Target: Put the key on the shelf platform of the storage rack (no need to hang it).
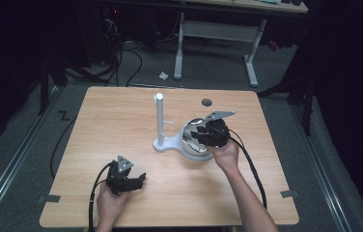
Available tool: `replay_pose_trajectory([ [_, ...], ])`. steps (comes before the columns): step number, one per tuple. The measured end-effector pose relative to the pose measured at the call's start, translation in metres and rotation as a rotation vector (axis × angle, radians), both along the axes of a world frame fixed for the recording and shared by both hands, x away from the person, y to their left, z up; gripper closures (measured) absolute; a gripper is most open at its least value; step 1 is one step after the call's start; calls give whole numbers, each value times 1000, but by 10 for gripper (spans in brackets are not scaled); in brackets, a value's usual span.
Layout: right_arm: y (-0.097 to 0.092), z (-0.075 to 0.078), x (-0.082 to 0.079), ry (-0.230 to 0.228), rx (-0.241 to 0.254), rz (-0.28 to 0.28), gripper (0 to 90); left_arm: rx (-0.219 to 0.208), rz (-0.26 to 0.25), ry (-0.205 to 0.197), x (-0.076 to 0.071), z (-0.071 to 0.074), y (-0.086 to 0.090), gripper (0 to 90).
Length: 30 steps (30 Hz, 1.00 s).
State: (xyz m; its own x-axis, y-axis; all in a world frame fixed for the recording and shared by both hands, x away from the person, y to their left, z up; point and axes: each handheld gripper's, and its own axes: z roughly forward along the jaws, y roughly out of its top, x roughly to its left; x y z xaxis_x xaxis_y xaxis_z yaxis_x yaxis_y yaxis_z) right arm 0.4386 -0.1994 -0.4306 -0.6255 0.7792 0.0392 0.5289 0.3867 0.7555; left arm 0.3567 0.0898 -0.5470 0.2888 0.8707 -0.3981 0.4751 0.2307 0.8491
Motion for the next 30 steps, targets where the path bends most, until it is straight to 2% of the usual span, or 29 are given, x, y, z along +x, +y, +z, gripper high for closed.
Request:
replay_pose_trajectory([
  [2, -4, 0, -2, -10, 13, -14, 607, 0, 0, 0, 0, 0, 0, 212],
  [3, -6, 0, -2, -1, 17, -22, 598, 0, 0, 0, 0, 0, 0, 212],
  [7, -14, 1, -4, 0, 11, -45, 574, 1, 0, 0, 0, 0, 0, 212],
  [10, -19, 5, -6, -16, 19, -49, 572, 1, 0, 0, 0, 0, 0, 212],
  [17, -27, 10, -11, -18, 21, -64, 568, 1, 0, 0, 0, 0, 0, 212],
  [22, -36, 10, -16, -20, 51, -82, 565, 0, 0, -1, 0, 0, 0, 212],
  [30, -48, 17, -23, -32, 63, -89, 558, 0, 1, 0, 0, 0, 0, 212],
])
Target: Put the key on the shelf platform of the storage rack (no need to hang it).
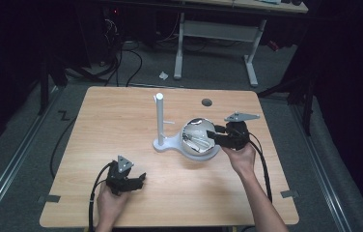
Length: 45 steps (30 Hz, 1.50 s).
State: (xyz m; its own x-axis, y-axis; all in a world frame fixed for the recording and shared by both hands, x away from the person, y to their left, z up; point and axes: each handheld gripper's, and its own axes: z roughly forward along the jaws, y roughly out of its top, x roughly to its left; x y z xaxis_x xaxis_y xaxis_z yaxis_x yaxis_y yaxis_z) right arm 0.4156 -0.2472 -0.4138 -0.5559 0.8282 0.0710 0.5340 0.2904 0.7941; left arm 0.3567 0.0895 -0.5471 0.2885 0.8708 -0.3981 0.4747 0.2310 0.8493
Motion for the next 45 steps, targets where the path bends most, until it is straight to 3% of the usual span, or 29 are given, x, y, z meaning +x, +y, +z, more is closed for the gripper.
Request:
replay_pose_trajectory([
  [14, -16, 10, -13, -7, 19, -12, 545, 0, 0, 0, 0, 0, 0, 212],
  [18, -16, 11, -19, -18, -25, -13, 547, 0, 0, 0, 0, 0, 0, 212],
  [23, -21, 10, -23, -13, 10, -21, 549, 0, 0, 0, 0, 0, 0, 212],
  [45, -43, 2, -46, 2, 32, -42, 547, -1, 1, 0, 0, 0, 0, 212],
])
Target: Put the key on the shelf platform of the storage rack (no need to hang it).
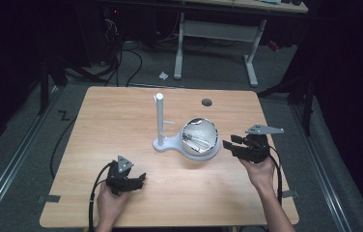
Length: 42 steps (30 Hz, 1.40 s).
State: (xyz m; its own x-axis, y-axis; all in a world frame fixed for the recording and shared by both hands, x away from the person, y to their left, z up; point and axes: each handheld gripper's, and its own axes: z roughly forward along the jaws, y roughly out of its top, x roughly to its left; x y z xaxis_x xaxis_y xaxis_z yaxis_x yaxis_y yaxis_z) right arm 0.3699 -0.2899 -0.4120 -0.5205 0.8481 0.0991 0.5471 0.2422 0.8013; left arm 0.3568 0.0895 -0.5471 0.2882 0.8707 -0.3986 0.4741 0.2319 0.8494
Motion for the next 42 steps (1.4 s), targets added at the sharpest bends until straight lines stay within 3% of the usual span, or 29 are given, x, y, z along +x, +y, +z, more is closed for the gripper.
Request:
replay_pose_trajectory([
  [20, -13, -8, -23, -16, 35, -12, 545, 2, -1, 0, 0, 0, 0, 212],
  [42, -6, -29, -38, 2, 72, 4, 542, 1, 0, 0, 0, 0, 0, 212],
])
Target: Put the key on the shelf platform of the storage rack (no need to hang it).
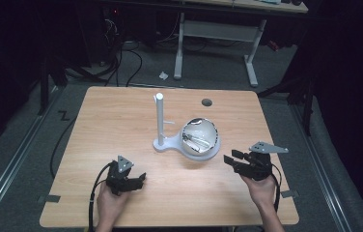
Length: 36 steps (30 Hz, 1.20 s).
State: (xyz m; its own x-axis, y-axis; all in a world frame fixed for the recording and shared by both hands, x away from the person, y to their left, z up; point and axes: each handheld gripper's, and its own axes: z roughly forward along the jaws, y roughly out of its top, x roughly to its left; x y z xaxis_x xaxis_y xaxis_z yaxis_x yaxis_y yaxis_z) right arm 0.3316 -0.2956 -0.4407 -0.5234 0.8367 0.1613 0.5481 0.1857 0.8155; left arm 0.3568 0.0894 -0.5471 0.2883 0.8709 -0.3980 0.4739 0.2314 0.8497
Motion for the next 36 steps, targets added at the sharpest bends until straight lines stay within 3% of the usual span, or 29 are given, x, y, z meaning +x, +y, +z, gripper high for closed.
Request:
replay_pose_trajectory([
  [22, 6, -23, -8, 35, 24, 16, 540, 1, 0, 0, 0, 0, 0, 211],
  [36, 20, -44, -12, 79, -2, 43, 536, 1, 0, 0, 0, 0, 0, 211],
])
